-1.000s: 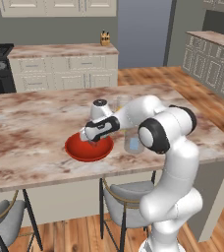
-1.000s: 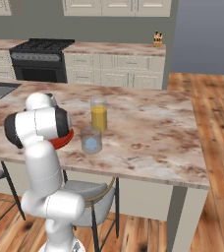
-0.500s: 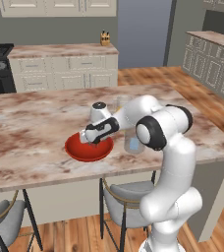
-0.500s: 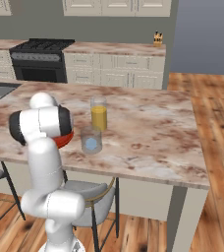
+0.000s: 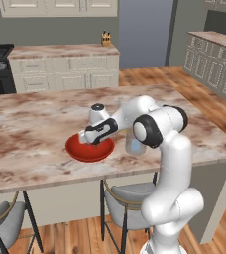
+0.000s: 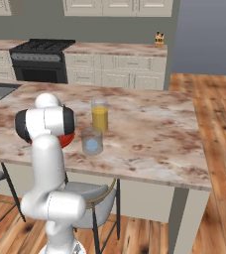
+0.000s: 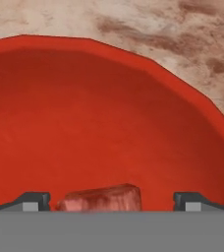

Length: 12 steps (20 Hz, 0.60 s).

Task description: There are two ice cubes in the ice bowl. Place both ice cubes in the glass cup.

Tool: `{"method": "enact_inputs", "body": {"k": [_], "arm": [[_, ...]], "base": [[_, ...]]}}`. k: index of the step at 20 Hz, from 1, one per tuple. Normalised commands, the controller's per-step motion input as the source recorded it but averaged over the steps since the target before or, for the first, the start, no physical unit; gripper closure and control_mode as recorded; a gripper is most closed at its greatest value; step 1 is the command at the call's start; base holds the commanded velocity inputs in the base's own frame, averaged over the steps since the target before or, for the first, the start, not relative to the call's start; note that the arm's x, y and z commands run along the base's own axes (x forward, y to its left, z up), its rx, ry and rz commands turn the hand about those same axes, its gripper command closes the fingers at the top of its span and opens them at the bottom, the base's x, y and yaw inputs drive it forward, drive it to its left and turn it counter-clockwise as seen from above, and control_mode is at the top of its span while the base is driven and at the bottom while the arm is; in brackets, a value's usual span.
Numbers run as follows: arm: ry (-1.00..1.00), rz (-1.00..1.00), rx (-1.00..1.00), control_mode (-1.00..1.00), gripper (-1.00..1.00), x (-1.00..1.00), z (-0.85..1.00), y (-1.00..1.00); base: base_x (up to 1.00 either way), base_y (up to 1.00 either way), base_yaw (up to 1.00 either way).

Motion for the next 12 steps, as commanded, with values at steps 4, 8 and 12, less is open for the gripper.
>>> {"method": "enact_inputs", "body": {"k": [4, 8, 12], "arm": [[0.01, 0.00, 0.00, -1.00, -1.00, 0.00, -0.15, 0.09], [0.01, 0.00, 0.00, -1.00, -1.00, 0.00, -0.12, 0.01], [0.00, 0.00, 0.00, -1.00, -1.00, -0.11, -0.08, 0.00]], "base": [[0.00, 0.00, 0.00], [0.00, 0.00, 0.00], [0.00, 0.00, 0.00]]}}
